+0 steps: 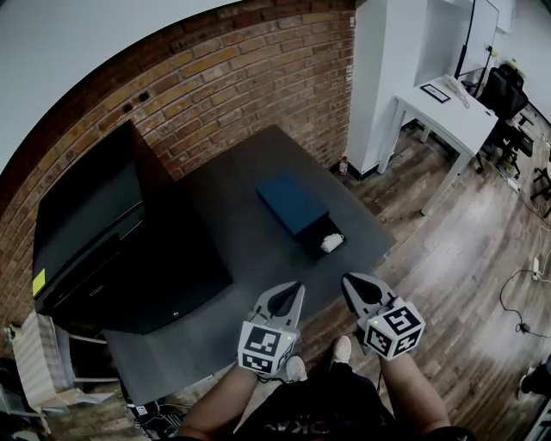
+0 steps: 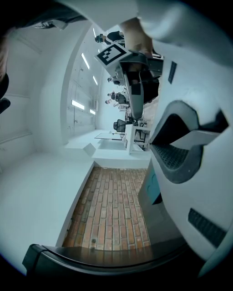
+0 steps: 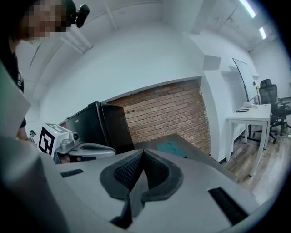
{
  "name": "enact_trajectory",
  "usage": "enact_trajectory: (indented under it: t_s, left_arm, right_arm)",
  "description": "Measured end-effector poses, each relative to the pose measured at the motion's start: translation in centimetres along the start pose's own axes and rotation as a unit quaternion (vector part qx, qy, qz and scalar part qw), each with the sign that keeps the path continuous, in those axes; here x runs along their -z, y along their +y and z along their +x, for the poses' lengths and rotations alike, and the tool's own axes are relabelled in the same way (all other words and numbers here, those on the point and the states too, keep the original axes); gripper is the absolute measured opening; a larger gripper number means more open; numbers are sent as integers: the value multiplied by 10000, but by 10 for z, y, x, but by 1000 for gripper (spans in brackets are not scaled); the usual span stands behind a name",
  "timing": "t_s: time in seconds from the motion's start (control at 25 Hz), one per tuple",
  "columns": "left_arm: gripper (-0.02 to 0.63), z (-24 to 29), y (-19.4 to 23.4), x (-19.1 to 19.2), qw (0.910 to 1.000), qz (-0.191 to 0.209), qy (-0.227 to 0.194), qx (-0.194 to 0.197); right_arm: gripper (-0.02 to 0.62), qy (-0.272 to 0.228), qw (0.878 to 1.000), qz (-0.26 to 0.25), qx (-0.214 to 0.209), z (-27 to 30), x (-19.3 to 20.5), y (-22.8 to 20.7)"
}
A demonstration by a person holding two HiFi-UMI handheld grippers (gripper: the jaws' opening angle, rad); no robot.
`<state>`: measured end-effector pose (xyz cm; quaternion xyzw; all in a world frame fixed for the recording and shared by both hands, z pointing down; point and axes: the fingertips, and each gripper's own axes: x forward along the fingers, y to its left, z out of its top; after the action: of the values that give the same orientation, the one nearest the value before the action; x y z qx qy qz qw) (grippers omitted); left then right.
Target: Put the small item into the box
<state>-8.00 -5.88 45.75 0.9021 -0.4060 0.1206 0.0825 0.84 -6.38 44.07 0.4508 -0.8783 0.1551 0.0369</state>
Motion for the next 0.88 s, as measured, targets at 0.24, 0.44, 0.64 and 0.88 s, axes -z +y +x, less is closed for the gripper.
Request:
enact_trajectory:
  t_s: [0.24, 0.44, 0.64, 0.88]
  left_arm:
    - [34, -6, 1, 6, 9998, 73, 27, 172]
    - [34, -14, 5, 12, 9997, 90, 50, 238]
    - [34, -21, 7, 15, 9995, 103, 53, 290]
    - [34, -26, 10, 13, 9994, 109, 2, 333]
  right_arm:
    - [18, -14, 9999, 38, 155, -2, 9, 9]
    - [18, -25, 9997, 86, 239, -2, 16, 17]
    - [18, -42, 9995, 89, 284, -2, 18, 25]
    - [18, -62, 9995, 56, 310, 0, 17, 33]
